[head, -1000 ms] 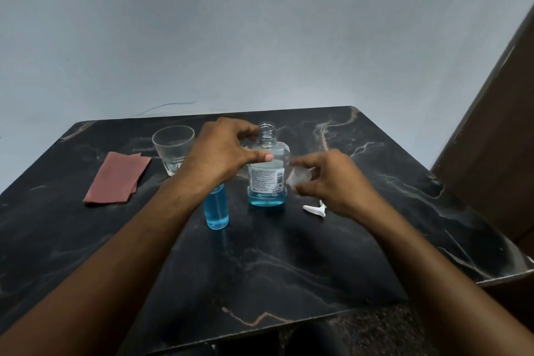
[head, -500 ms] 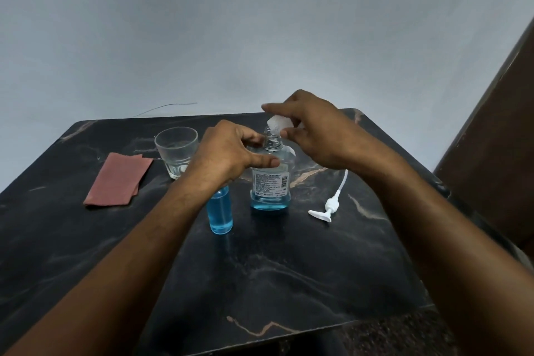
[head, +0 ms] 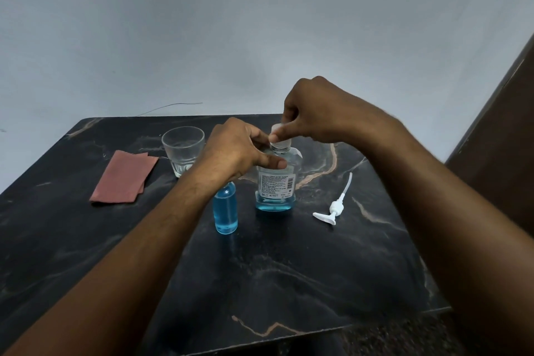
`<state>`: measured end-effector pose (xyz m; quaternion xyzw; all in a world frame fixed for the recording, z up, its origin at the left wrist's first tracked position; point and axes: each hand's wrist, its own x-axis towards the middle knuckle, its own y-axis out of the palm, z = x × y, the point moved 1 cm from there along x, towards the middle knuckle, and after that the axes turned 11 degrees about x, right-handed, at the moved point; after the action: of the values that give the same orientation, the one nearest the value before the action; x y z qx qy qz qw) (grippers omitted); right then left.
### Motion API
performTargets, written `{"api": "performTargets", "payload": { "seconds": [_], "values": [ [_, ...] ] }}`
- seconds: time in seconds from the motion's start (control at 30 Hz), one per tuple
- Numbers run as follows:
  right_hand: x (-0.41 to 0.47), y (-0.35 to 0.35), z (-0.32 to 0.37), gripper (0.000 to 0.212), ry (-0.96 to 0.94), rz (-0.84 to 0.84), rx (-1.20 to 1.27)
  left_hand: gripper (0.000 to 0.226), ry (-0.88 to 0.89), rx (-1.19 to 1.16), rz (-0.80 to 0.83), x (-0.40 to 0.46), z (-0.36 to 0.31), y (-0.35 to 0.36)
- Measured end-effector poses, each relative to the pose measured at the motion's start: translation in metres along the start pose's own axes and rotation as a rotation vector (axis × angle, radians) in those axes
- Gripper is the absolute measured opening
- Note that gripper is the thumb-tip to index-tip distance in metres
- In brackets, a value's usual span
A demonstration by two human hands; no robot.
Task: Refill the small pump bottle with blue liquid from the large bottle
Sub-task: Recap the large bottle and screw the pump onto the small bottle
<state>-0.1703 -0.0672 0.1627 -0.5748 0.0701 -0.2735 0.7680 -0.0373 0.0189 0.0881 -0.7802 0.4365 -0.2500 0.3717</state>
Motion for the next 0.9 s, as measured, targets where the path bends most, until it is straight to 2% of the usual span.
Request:
{"api": "performTargets", "payload": {
  "seconds": [0.1,0.2,0.27,0.33,0.4,0.5,0.57,0.7,0.9],
  "values": [
    [0.005,0.011,0.000,0.064,0.076,-0.083,-0.170,0.051,-0.007,-0.003,0.015,-0.001,-0.001,-0.001],
    [0.001,0.018,-0.005,0.070,0.089,-0.159,-0.234,0.060,-0.004,-0.035,0.025,-0.002,0.000,-0.002],
    [-0.001,0.014,-0.011,0.059,0.058,-0.171,-0.094,0.061,-0.003,-0.037,0.018,-0.002,0.000,-0.002],
    [-0.005,0.007,-0.013,0.047,0.002,-0.050,0.169,0.058,0.002,-0.046,0.015,-0.002,0.000,-0.002],
    [-0.007,0.006,-0.015,0.040,-0.046,0.069,0.300,0.060,0.004,-0.060,0.024,-0.002,0.000,-0.002],
    [-0.005,0.012,-0.016,0.032,-0.043,0.014,0.306,0.067,0.006,-0.069,0.012,-0.003,0.000,-0.001],
    [-0.003,0.014,-0.013,0.033,-0.042,-0.041,0.249,0.063,0.012,-0.060,0.003,-0.003,0.001,0.000],
    [0.002,0.014,-0.007,0.033,-0.060,-0.041,0.135,0.052,0.015,-0.038,0.007,-0.001,0.002,0.000],
    [0.001,0.018,-0.009,0.031,-0.023,-0.064,0.147,0.044,0.012,-0.013,-0.015,-0.003,0.000,0.001]
  ]
}}
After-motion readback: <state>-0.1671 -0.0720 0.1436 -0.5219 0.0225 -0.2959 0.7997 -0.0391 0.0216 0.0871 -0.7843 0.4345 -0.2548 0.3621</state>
